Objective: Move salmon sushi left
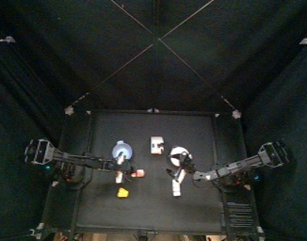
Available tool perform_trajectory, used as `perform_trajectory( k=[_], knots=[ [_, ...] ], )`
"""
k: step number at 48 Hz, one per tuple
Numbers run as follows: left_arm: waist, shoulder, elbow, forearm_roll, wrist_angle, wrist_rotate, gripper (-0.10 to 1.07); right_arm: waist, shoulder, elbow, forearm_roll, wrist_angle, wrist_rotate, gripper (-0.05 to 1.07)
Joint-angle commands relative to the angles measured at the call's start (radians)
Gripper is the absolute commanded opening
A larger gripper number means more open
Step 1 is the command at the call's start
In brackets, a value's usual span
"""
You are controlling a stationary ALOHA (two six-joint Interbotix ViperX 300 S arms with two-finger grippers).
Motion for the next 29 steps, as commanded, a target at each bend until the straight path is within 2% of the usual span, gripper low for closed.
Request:
perform_trajectory(
  k=[1, 8, 21, 29],
  knots=[
    [-0.005, 0.011, -0.009, 0.003, -0.008, 0.002, 0.53, 0.0, -0.011, -0.009, -0.003, 0.003, 0.002, 1.04],
    [0.003, 0.049, -0.015, 0.002, -0.008, 0.0, 0.6, 0.0, -0.011, -0.009, -0.003, 0.002, 0.002, 1.04],
    [0.003, 0.101, -0.026, 0.02, -0.008, 0.003, 0.89, 0.0, -0.011, -0.008, -0.003, 0.002, 0.002, 1.04],
    [0.006, 0.141, -0.038, 0.026, -0.008, 0.003, 0.95, 0.0, -0.011, -0.008, -0.003, 0.003, 0.002, 1.04]
  ],
)
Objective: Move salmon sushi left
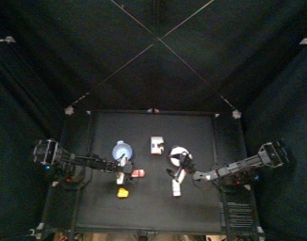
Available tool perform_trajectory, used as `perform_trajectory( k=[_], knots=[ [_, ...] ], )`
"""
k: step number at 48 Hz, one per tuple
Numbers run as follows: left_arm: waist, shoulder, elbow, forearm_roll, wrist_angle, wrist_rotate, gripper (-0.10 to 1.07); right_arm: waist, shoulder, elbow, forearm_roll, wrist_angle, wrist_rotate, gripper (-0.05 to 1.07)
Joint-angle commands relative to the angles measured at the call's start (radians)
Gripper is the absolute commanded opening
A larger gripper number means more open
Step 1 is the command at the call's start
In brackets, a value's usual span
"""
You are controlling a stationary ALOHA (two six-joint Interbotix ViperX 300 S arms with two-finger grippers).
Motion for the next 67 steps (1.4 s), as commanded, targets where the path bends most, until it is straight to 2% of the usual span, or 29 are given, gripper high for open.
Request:
perform_trajectory(
  k=[1, 15, 29, 46, 57, 67],
  knots=[
    [0.002, 0.021, -0.034, 0.002, -0.008, 0.002, 0.95, 0.0, -0.009, -0.009, -0.003, 0.003, 0.002, 1.04],
    [0.011, 0.092, -0.077, 0.02, 0.023, 0.002, 0.95, 0.0, -0.009, -0.008, -0.003, 0.003, 0.002, 1.04],
    [0.02, 0.115, -0.095, 0.02, 0.063, 0.002, 0.94, 0.0, -0.011, -0.005, -0.003, 0.003, 0.002, 1.04],
    [0.026, 0.133, -0.095, 0.02, 0.063, 0.0, 0.8, 0.0, -0.011, -0.005, -0.003, 0.003, 0.002, 1.04],
    [0.026, 0.094, -0.089, 0.02, 0.089, 0.0, 0.73, 0.002, -0.014, -0.003, 0.008, 0.003, 0.0, 1.04],
    [0.015, 0.008, -0.054, 0.018, 0.158, -0.005, 0.73, 0.002, -0.015, -0.003, 0.012, 0.003, 0.0, 1.04]
  ],
)
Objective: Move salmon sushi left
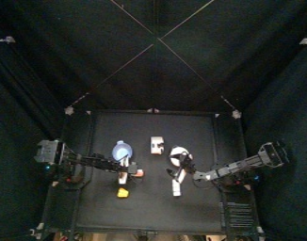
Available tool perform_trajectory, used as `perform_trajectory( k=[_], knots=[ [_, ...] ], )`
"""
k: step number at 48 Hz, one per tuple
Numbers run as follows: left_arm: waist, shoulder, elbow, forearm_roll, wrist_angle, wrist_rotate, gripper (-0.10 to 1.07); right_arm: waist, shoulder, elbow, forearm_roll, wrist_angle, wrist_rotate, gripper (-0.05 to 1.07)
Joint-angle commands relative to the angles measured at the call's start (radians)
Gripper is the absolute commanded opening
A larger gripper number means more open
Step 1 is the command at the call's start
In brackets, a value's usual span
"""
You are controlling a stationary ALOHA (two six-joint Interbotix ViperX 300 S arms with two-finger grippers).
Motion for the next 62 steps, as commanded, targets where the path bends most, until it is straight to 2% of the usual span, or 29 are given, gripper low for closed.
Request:
perform_trajectory(
  k=[1, 13, 21, 27, 40, 62],
  knots=[
    [-0.008, -0.063, 0.011, -0.002, 0.023, -0.003, 0.73, 0.0, -0.015, -0.011, -0.002, 0.003, 0.0, 1.04],
    [-0.026, -0.216, 0.149, -0.054, 0.04, -0.005, 0.73, 0.0, -0.014, -0.011, -0.002, 0.002, 0.0, 1.04],
    [-0.071, -0.265, 0.212, -0.066, 0.006, 0.002, 0.73, -0.003, -0.014, -0.011, -0.002, 0.003, 0.002, 1.04],
    [-0.092, -0.253, 0.224, -0.058, -0.026, 0.003, 0.73, -0.005, -0.011, -0.014, -0.002, 0.003, 0.002, 1.04],
    [-0.091, -0.224, 0.216, -0.058, -0.035, 0.002, 0.75, -0.005, -0.009, -0.012, -0.002, 0.003, 0.002, 1.04],
    [-0.091, -0.224, 0.215, -0.077, -0.035, -0.002, 0.75, -0.005, -0.011, -0.012, -0.002, 0.002, 0.002, 1.04]
  ],
)
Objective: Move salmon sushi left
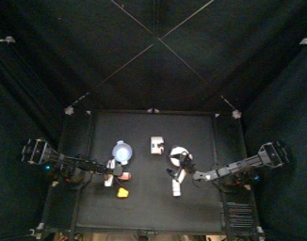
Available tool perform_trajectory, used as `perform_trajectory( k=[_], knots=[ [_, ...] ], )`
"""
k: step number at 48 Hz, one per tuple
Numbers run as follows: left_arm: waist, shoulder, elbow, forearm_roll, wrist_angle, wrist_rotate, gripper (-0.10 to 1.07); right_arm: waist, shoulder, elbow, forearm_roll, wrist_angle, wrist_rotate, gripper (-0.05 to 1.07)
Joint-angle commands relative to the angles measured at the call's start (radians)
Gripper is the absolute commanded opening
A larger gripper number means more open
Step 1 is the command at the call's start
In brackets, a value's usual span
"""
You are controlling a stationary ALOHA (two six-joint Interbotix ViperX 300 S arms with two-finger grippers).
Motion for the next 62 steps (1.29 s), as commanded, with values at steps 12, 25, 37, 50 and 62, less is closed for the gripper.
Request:
perform_trajectory(
  k=[12, 25, 37, 50, 62],
  knots=[
    [0.005, -0.002, -0.017, -0.002, -0.009, 0.002, 0.75, -0.003, -0.009, -0.012, -0.003, 0.003, 0.002, 1.04],
    [0.011, -0.002, -0.018, -0.011, -0.011, -0.002, 0.78, -0.002, -0.009, -0.011, -0.003, 0.003, 0.002, 1.04],
    [0.018, -0.002, -0.015, -0.02, -0.011, 0.0, 0.97, -0.003, -0.009, -0.011, -0.003, 0.002, 0.002, 1.04],
    [0.035, -0.02, -0.028, -0.018, -0.011, -0.002, 0.98, -0.002, -0.009, -0.009, -0.003, 0.002, 0.002, 1.04],
    [0.035, -0.04, -0.031, -0.018, -0.017, -0.002, 0.97, -0.003, -0.009, -0.009, -0.003, 0.003, 0.002, 1.04]
  ],
)
